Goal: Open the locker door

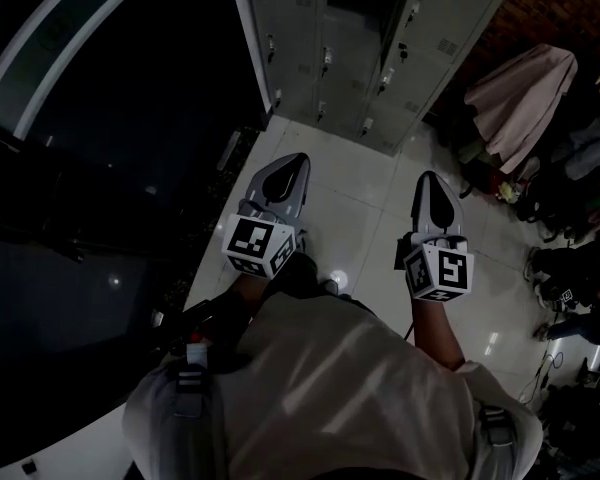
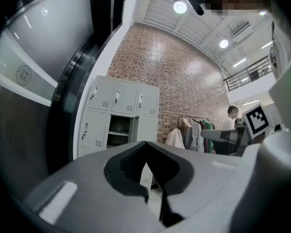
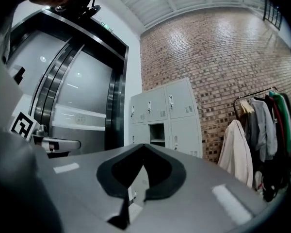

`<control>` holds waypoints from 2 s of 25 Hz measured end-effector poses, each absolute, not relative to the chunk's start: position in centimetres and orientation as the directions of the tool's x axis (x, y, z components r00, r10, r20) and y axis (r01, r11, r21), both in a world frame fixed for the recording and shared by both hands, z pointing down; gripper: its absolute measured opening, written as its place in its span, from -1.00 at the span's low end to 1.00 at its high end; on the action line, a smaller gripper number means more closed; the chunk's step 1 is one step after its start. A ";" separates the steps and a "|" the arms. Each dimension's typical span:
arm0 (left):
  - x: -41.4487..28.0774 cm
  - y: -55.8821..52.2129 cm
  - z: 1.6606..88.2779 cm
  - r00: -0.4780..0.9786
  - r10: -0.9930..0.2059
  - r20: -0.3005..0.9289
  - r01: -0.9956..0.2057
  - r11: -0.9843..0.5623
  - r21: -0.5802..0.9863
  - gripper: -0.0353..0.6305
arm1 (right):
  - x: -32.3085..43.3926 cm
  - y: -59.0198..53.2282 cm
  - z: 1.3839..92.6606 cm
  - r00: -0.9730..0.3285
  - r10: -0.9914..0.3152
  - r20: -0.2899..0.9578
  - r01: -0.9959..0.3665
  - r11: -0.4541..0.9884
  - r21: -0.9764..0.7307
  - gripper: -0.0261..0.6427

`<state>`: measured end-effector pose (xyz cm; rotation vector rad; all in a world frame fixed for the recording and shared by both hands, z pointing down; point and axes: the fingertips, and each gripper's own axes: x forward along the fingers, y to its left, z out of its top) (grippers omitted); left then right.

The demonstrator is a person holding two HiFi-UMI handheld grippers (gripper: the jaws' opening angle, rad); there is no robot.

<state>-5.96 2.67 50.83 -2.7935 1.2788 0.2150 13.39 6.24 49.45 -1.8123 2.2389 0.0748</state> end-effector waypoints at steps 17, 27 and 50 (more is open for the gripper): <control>-6.5 7.3 45.8 0.687 -0.710 -0.157 -0.723 -0.690 -0.043 -0.93 | 12.5 11.9 44.5 -0.201 -0.945 -0.260 -0.972 0.225 -0.066 -0.92; -8.3 7.4 45.1 0.689 -0.703 -0.176 -0.720 -0.692 -0.057 -0.95 | 10.6 12.2 44.4 -0.207 -0.933 -0.295 -0.970 0.236 -0.064 -0.92; -10.5 6.3 47.6 0.692 -0.705 -0.157 -0.717 -0.695 -0.039 -0.95 | 9.0 11.3 46.6 -0.179 -0.951 -0.252 -0.974 0.207 -0.089 -0.92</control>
